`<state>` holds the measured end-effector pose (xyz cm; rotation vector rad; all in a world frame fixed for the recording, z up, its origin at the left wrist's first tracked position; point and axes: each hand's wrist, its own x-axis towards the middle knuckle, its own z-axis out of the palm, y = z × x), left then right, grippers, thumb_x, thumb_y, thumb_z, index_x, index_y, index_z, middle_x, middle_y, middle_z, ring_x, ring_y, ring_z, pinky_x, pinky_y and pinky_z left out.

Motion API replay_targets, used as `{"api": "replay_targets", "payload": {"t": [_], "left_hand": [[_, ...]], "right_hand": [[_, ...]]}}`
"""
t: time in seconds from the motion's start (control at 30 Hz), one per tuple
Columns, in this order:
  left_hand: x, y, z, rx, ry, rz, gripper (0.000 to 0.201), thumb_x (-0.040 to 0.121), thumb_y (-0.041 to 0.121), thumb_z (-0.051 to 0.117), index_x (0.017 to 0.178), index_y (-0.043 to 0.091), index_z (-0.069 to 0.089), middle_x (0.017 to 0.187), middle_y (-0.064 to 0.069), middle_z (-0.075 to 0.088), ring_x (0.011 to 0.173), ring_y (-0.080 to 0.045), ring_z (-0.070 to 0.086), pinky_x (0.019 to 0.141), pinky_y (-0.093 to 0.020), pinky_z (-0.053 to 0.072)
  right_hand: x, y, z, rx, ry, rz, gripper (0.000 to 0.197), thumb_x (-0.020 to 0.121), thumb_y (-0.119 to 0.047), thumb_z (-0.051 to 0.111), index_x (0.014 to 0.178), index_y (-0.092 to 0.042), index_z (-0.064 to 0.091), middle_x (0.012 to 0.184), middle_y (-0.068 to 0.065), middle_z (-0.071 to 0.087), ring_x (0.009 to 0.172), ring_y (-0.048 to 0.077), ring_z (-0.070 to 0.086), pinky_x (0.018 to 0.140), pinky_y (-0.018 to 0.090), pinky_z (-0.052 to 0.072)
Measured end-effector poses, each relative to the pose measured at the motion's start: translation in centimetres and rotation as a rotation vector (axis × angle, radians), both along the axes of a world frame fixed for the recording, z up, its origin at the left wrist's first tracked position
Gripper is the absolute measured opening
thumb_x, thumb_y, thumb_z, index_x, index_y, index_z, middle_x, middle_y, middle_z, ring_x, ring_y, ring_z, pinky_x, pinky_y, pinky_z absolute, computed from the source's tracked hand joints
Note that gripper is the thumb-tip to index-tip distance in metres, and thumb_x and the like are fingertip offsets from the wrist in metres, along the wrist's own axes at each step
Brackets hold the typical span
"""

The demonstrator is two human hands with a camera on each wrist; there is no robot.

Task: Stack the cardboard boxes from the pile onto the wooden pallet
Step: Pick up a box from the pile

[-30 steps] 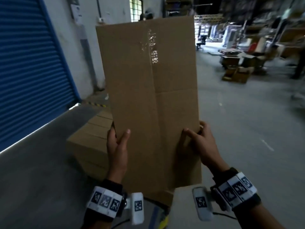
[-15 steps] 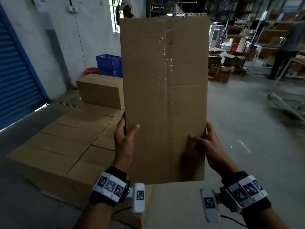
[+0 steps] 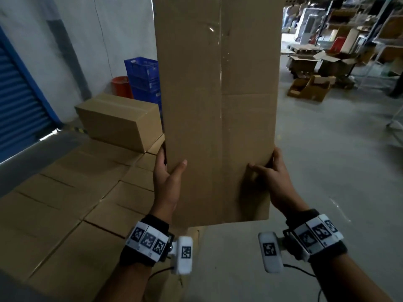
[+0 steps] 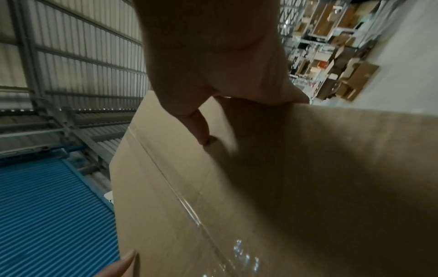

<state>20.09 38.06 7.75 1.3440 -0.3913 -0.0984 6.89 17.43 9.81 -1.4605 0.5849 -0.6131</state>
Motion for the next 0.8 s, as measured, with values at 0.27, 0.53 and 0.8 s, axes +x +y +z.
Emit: {"api": "replay_targets", "payload": {"t": [0.27,0.53,0.8], "left_hand": [[7.1,-12.3,-0.9,0.06,-0.016,0.242,0.068,0.086,0.021,0.067,0.15,0.014,0.045,0.141,-0.005,0.06,0.129,-0.022,0.058,0.109,-0.05,0.047],[11.9,-16.3,1.5,0.155,0.031,0.562,0.053,0.095,0.02,0.065,0.145,0.024,0.049,0.13,0.006,0.065,0.113,-0.006,0.064,0.099,-0.041,0.054],[17.5,-10.5,0.2,0.133,0.068,0.807,0.066,0.09,0.022,0.073,0.148,0.023,0.041,0.135,0.004,0.061,0.12,-0.014,0.062,0.098,-0.043,0.054]], "right_hand": [[12.7,-14.7,-2.8,0.071,0.04,0.13,0.06,0.087,-0.012,0.072,0.139,-0.016,0.043,0.123,0.002,0.061,0.111,0.021,0.061,0.095,0.041,0.053],[24.7,-20.4,-0.9,0.034,0.017,0.502,0.063,0.083,-0.008,0.075,0.135,-0.022,0.043,0.126,-0.001,0.06,0.112,0.017,0.059,0.094,0.041,0.052],[36.3,-15.3,-0.9,0.016,0.037,0.835,0.068,0.083,-0.014,0.074,0.136,-0.032,0.037,0.126,-0.006,0.055,0.112,0.015,0.055,0.093,0.04,0.049]]}}
